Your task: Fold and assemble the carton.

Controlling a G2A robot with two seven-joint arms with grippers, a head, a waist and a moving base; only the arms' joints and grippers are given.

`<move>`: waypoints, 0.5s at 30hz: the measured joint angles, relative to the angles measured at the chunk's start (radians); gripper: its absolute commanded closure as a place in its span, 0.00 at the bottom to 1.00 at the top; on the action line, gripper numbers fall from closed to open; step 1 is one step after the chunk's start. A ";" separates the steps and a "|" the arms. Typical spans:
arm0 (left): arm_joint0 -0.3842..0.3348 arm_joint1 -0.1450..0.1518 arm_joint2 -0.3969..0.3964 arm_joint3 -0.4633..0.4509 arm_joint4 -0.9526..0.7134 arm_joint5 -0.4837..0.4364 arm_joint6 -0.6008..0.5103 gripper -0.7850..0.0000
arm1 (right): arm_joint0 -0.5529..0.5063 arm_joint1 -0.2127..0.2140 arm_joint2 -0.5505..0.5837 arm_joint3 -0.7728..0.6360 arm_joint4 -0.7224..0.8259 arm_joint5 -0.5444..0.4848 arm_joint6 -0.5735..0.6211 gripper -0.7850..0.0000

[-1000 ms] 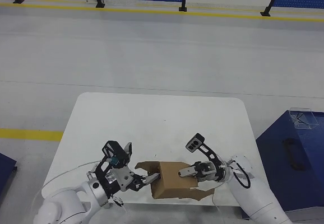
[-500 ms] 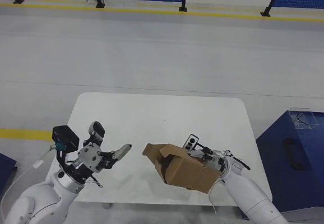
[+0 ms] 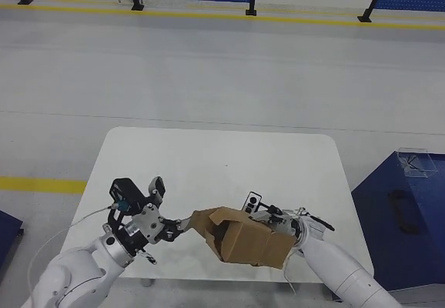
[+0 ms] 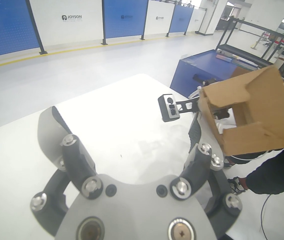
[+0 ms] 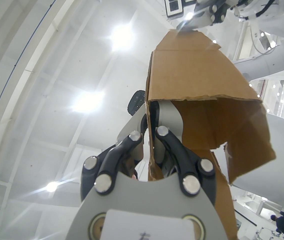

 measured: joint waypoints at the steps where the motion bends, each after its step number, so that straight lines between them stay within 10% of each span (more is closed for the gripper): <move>1: 0.008 0.001 -0.004 -0.009 -0.005 -0.007 0.002 0.00 | 0.001 0.002 -0.002 0.001 0.003 0.000 0.000 1.00; 15: 0.067 0.007 -0.009 -0.056 -0.042 -0.081 -0.027 0.00 | 0.002 0.006 -0.027 0.021 -0.016 0.000 0.000 1.00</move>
